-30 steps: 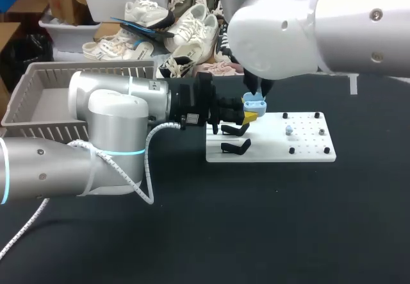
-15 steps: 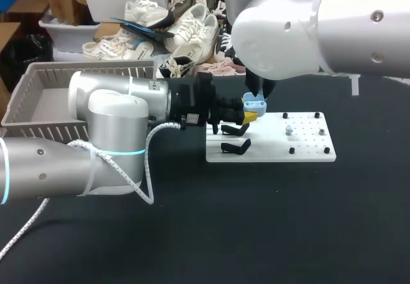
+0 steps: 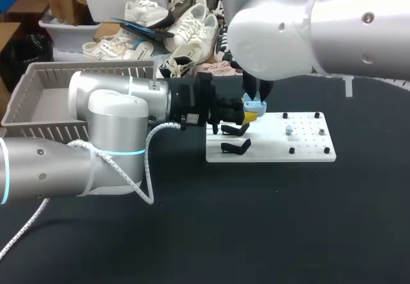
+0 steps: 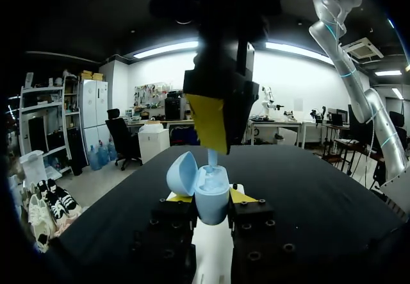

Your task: Pick up each earbud case from the left stands, insert the matching earbuds, close the lid, and place the case in the box.

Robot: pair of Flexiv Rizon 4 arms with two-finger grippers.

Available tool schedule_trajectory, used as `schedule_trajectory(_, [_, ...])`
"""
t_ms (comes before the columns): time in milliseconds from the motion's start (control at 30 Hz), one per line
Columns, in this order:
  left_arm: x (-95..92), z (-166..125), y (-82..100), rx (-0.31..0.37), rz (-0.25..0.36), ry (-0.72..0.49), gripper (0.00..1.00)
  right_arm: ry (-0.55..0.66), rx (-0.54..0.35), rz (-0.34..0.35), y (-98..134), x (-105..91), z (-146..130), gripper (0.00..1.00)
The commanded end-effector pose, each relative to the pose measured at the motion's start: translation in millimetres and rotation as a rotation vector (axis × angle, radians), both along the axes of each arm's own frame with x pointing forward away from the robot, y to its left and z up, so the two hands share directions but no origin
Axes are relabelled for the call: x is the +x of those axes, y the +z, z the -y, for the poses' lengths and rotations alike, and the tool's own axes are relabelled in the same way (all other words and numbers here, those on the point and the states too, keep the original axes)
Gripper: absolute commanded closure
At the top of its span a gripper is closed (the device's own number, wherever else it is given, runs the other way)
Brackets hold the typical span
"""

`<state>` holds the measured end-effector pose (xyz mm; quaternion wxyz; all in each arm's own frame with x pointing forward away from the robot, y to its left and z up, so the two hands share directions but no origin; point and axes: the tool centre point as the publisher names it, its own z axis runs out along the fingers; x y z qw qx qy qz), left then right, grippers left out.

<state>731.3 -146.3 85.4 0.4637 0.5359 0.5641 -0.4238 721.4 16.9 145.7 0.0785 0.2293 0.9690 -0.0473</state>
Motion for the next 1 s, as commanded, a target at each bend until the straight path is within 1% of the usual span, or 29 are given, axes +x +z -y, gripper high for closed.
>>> schedule_trajectory(33, [-0.8,-0.4,-0.4,-0.002,0.002,0.002,1.0,-0.002,-0.003,-0.006,-0.4,1.1,-0.8,1.0])
schedule_trajectory(1000, [-0.8,-0.4,-0.4,-0.002,0.002,0.002,1.0,-0.01,0.001,-0.028,-4.9,0.3,1.2,1.0])
